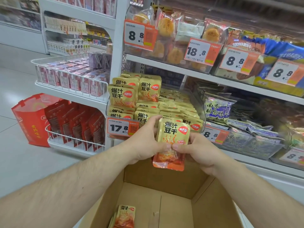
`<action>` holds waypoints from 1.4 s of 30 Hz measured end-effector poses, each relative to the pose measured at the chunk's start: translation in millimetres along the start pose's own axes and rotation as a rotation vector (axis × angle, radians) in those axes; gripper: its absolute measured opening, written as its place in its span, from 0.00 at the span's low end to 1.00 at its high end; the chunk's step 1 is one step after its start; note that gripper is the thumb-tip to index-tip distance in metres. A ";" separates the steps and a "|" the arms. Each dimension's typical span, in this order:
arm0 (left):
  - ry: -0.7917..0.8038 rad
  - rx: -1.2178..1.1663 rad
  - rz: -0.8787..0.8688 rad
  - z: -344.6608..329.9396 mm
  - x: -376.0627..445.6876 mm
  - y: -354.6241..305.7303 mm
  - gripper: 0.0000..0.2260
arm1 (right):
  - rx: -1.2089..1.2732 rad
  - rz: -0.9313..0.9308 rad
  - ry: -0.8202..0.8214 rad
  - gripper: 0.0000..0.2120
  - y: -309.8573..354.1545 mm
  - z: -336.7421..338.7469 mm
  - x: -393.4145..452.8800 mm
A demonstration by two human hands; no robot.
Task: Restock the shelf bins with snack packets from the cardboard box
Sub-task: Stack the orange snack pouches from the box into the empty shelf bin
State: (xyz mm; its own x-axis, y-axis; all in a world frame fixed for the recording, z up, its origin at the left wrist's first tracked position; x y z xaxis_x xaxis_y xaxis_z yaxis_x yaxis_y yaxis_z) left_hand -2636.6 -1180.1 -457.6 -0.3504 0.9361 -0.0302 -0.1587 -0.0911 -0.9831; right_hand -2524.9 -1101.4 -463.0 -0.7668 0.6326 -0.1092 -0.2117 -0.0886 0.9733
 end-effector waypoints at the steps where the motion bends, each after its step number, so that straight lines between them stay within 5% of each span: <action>1: -0.035 0.068 -0.050 4.9 0.2 -8.3 0.41 | 0.017 0.018 -0.034 0.08 6.5 5.6 1.4; 7: -0.368 0.931 -0.385 34.6 4.9 -55.9 0.33 | 0.114 0.172 -0.345 0.08 50.3 56.4 23.2; 11: -0.368 1.249 -0.310 33.0 36.8 -42.3 0.39 | 0.016 0.305 -0.419 0.05 78.8 63.6 39.6; 19: -0.388 1.304 -0.182 33.5 68.8 -24.4 0.42 | -0.247 0.446 -0.435 0.14 116.0 49.1 80.7; 42: -0.544 1.239 -0.359 35.5 57.7 -18.3 0.35 | -0.526 0.420 -0.237 0.14 126.3 9.2 140.4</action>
State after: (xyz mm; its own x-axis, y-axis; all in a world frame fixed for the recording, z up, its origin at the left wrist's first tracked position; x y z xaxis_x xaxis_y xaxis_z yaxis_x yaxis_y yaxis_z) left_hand -2686.6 -1136.5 -435.0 -0.3815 0.7508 0.5392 -0.9168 -0.3819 -0.1169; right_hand -2653.7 -1016.7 -353.5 -0.7078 0.6084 0.3591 -0.2373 -0.6835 0.6903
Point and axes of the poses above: each hand's wrist, its own x-axis towards the middle knuckle, its own z-axis out of the back of the hand, y = z × x, the point moved 10 cm from there along x, towards the middle knuckle, and after that the axes turned 4 degrees about z, right-handed, at the moved point
